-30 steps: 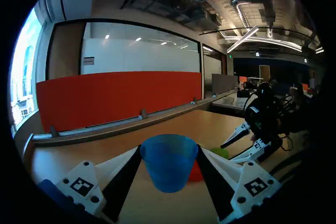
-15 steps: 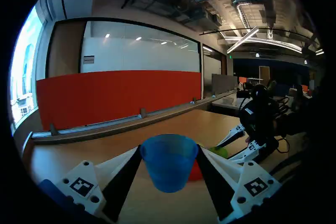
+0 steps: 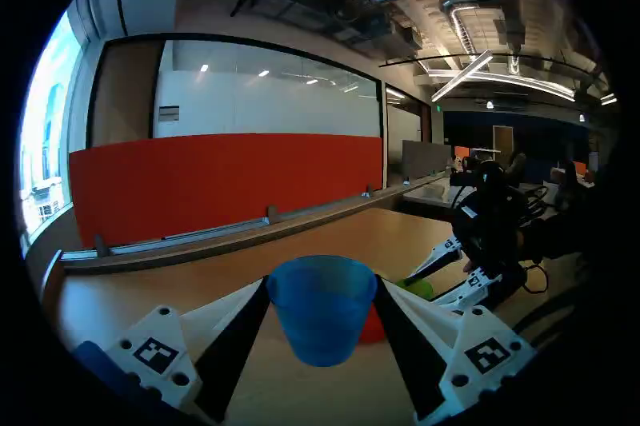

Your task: Pour water

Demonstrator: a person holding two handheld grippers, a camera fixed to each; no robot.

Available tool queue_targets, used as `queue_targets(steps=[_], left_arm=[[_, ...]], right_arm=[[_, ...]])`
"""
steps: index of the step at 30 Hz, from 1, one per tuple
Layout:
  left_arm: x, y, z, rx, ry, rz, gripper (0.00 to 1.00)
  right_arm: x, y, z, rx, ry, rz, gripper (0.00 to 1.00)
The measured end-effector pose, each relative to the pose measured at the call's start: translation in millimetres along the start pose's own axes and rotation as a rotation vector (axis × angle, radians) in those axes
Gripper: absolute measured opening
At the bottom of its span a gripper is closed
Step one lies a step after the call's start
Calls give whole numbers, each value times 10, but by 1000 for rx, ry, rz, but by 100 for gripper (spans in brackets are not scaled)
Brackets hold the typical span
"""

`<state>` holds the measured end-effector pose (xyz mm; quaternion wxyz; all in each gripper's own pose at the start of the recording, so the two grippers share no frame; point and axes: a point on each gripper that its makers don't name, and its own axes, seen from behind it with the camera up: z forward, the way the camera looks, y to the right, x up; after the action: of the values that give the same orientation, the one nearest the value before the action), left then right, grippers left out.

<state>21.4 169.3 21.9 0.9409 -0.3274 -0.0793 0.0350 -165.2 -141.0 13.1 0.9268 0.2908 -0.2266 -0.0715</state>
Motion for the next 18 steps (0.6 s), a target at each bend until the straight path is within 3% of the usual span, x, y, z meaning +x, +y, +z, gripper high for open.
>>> queue_targets(steps=[6,18], left_arm=[[-31,15,-15,1,-5,-4,89],[-116,100,-93,7,-5,-12,89]], right_arm=[[6,14,13,-7,12,14,94],[223,-55,-78,-27,109,40,94]])
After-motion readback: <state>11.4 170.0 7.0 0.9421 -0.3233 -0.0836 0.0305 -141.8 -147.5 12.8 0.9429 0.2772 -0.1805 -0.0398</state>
